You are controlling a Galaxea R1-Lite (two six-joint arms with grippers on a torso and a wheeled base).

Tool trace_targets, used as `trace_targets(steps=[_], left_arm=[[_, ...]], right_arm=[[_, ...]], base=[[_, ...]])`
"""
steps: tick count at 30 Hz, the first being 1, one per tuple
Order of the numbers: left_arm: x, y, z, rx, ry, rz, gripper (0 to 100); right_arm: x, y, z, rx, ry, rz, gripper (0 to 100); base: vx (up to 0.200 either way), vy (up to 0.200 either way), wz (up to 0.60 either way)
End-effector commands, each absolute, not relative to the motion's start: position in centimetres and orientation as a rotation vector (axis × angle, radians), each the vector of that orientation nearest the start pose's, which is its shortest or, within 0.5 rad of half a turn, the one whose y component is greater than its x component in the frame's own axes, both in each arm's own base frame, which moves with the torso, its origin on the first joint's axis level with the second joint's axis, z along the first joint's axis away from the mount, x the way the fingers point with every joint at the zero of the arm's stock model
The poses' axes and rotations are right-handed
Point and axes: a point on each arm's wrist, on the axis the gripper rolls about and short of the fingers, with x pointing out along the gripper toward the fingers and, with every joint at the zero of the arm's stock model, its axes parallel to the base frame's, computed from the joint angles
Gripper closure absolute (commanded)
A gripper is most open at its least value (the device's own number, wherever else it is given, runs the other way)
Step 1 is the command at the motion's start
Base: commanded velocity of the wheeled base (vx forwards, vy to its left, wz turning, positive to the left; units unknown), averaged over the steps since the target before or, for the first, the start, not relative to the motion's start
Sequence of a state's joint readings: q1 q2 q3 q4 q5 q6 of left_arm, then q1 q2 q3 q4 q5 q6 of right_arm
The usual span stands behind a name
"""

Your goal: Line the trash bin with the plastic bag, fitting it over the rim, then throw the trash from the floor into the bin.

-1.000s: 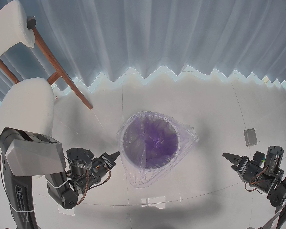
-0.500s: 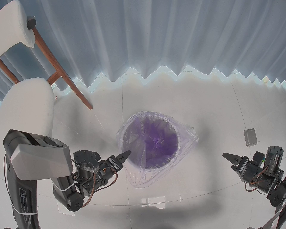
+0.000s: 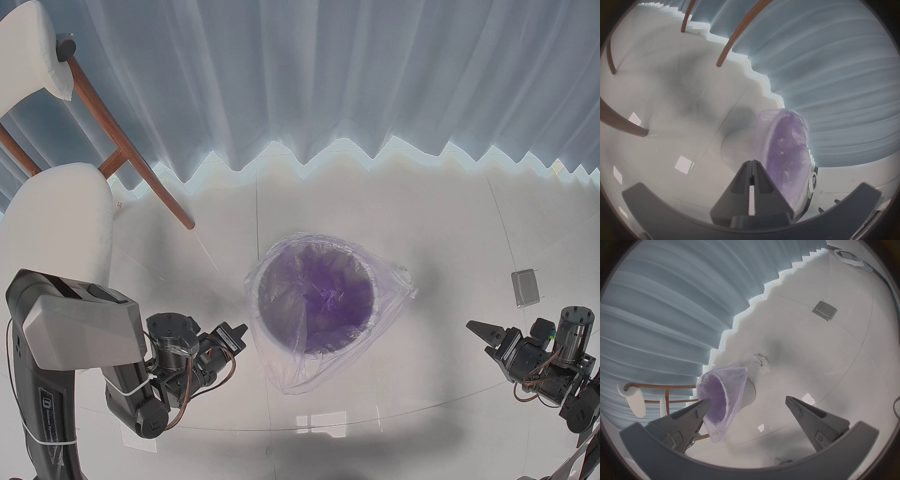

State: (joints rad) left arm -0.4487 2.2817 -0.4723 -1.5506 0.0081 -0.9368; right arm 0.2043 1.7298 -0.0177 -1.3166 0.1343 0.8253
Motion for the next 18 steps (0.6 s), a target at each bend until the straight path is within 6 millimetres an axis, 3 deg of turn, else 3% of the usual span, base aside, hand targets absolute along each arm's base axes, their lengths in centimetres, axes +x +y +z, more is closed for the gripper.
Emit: trace_targets(steps=[1, 10, 11, 18], left_arm=[[29.8, -13.3, 1.4, -0.863, 0.426, -0.258, 100], [28.1, -14.7, 0.8, -0.837, 0.495, -0.303, 100], [28.1, -14.9, 0.9, -0.839, 0.490, -0.303, 0], [28.3, -15.0, 1.2, -0.844, 0.474, -0.313, 0]], right_arm=[[18.4, 4.1, 7.0, 0.791, 0.529, 0.143, 0], [18.4, 4.1, 7.0, 0.790, 0.533, 0.141, 0], [18.4, 4.1, 6.9, 0.792, 0.535, 0.140, 0], [18.5, 4.2, 6.9, 0.791, 0.538, 0.140, 0]], base=[[0.000, 0.000, 0.00], [0.000, 0.000, 0.00], [0.000, 0.000, 0.00], [0.000, 0.000, 0.00]])
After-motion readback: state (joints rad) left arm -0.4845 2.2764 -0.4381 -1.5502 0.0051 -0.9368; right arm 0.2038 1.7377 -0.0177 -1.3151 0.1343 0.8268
